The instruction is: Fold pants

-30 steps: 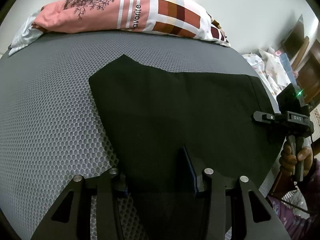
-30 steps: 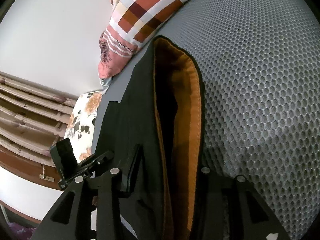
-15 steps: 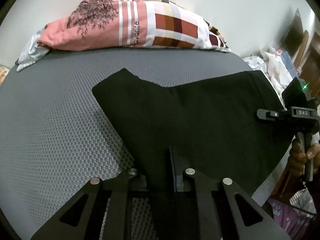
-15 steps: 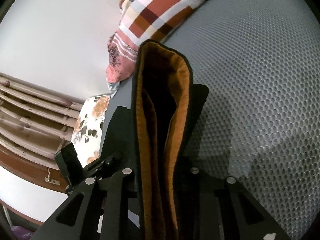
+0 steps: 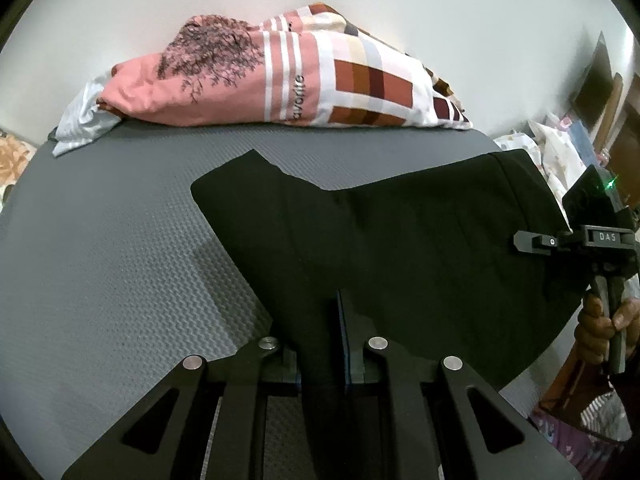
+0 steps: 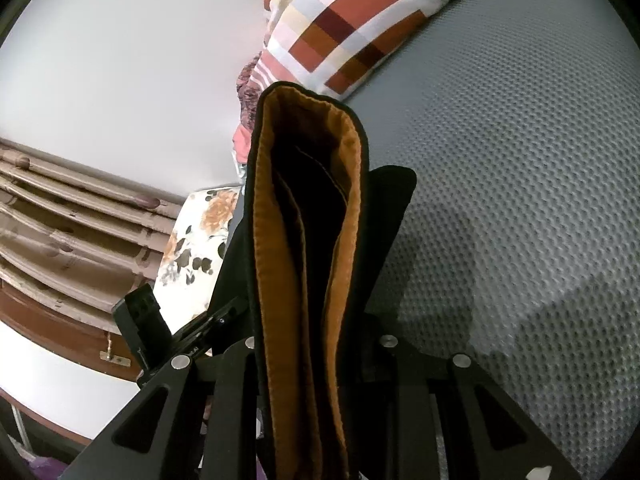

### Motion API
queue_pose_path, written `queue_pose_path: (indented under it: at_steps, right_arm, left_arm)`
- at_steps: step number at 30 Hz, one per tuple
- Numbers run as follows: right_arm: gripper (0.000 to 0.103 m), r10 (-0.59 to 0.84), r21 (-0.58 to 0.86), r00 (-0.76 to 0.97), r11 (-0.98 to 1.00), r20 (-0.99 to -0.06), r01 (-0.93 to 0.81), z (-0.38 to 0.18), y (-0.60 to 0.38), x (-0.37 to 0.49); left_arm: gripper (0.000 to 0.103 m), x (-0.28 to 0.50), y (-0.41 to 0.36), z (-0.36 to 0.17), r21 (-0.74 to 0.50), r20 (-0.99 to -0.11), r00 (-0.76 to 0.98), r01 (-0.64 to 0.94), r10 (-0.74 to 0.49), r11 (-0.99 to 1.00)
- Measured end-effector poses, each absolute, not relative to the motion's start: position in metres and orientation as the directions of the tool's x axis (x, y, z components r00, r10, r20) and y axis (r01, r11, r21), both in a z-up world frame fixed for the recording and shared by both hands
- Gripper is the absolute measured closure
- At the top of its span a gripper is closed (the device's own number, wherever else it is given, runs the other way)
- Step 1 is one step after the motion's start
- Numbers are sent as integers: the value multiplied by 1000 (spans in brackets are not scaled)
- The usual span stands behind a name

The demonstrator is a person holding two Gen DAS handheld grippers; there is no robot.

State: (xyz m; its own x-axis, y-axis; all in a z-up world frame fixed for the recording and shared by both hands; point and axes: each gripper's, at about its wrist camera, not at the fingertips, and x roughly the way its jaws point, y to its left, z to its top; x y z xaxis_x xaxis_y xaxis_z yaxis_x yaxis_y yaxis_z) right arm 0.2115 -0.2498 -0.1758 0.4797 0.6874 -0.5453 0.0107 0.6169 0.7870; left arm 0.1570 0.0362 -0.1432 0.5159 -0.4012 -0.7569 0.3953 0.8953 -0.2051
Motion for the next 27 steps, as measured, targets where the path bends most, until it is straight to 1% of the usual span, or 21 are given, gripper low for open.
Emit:
queue_pose_path:
  at_steps: [20, 27]
  right_arm:
    - [82, 712, 782, 460, 621, -530, -60, -164, -215, 263]
    - [82, 719, 783, 457, 618, -524, -74, -165, -213, 264]
  left_arm:
    - [90, 210, 78, -122, -177, -717, 604, 324, -348, 929]
    - [90, 237, 93, -121, -171, -711, 620, 306, -332, 937]
